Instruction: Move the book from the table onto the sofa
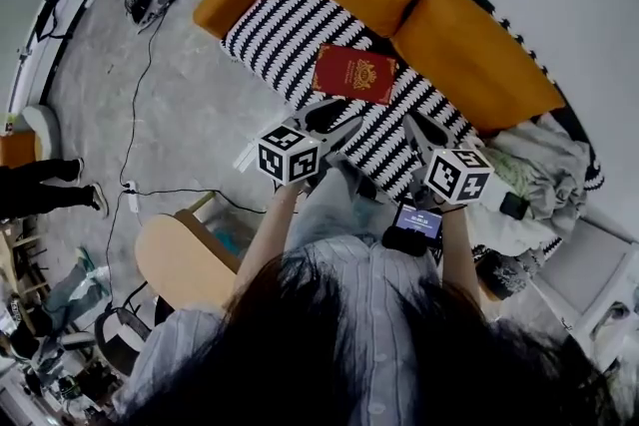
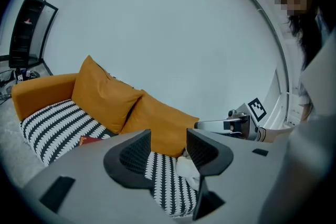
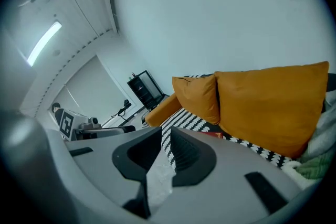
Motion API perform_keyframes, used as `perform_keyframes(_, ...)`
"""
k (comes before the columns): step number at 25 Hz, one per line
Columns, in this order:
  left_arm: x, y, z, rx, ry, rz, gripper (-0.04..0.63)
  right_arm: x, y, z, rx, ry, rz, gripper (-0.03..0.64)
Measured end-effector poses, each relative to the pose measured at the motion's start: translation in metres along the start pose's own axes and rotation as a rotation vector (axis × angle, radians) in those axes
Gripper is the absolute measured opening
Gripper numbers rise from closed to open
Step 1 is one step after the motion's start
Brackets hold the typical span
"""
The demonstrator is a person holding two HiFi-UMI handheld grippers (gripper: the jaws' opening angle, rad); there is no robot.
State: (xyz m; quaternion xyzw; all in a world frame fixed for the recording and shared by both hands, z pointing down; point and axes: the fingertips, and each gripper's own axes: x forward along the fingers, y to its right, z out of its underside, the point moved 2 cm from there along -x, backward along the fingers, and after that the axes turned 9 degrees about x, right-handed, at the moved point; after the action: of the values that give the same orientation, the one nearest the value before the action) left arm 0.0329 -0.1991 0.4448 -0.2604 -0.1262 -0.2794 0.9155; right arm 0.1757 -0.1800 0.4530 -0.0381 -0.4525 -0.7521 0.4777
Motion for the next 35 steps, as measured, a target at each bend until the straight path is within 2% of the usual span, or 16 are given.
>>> perform_keyframes(6,-0.019,0.017,0.005,0.028,0.014,-0.024,0.218,-0.014,-0.016,0.007,-0.029,0.004,-0.03,0.063)
perform_keyframes(10,-0.037,0.019,0.003,-0.003,0.067,-0.067,0.206,-0.024,-0.027,0.014,-0.049,-0.009,-0.047,0.063)
perform_keyframes(14,-0.052,0.03,0.001,0.019,0.085,-0.08,0.15,-0.04,-0.036,0.022,-0.064,-0.02,-0.048,0.063)
perform_keyframes(20,-0.067,0.053,0.003,0.038,0.114,-0.076,0.126,-0.053,-0.044,0.029,-0.071,-0.02,-0.06,0.061)
perform_keyframes(26,-0.066,0.073,0.009,0.079,0.105,-0.056,0.124,-0.067,-0.051,0.028,-0.122,0.032,-0.065,0.06)
perform_keyframes(35,-0.08,0.091,0.019,0.112,0.094,-0.063,0.115,-0.079,-0.058,0.037,-0.184,0.033,-0.066,0.06)
